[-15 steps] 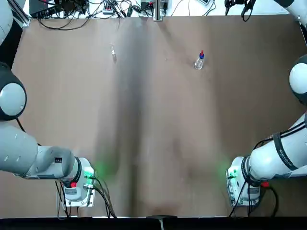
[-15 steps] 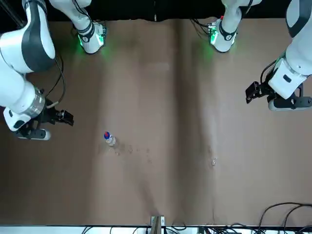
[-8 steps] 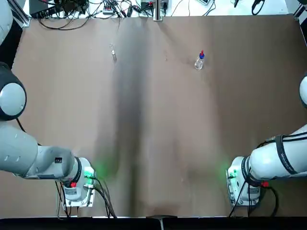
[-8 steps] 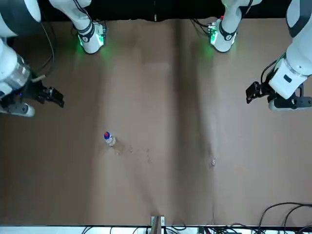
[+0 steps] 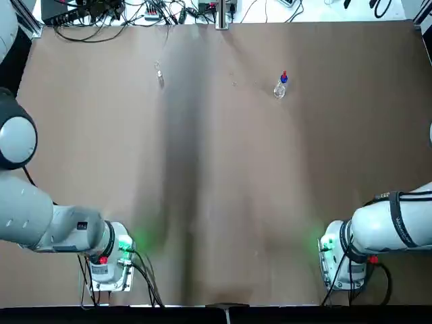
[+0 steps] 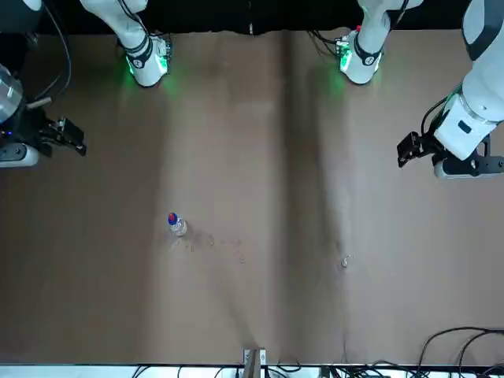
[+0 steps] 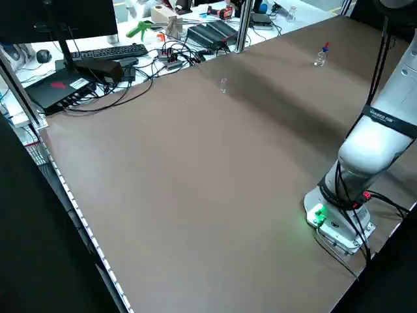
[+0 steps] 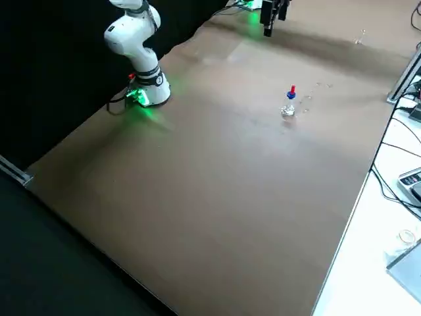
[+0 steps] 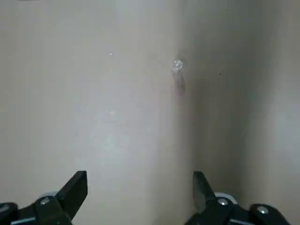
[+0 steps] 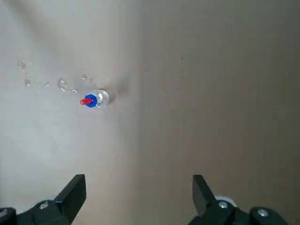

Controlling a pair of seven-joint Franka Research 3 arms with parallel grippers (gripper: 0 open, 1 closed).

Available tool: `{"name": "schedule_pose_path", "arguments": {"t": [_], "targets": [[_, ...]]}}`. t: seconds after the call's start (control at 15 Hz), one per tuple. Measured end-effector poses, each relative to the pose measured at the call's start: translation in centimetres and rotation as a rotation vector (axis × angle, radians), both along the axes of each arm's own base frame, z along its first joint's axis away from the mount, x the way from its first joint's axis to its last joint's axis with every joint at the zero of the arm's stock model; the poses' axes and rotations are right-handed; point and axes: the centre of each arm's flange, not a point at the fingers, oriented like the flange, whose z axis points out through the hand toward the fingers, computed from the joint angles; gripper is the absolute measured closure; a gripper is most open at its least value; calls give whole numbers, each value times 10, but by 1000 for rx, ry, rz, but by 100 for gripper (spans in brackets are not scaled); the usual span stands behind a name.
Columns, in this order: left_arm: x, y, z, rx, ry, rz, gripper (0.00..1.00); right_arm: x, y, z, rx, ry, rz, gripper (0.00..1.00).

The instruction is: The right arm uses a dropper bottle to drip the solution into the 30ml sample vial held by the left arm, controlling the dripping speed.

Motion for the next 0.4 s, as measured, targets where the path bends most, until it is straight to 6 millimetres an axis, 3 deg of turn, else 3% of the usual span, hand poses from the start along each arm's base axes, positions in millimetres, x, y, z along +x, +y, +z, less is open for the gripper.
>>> {"name": "schedule_pose_path", "arguments": {"t": [0.13,0.4], "targets": [[0,0,0,0,0,0,1,-6,-9,0,-2,4,-8,0],[0,0,0,0,0,0,1,-19,-9,-11,-5,4,9,0]]}}
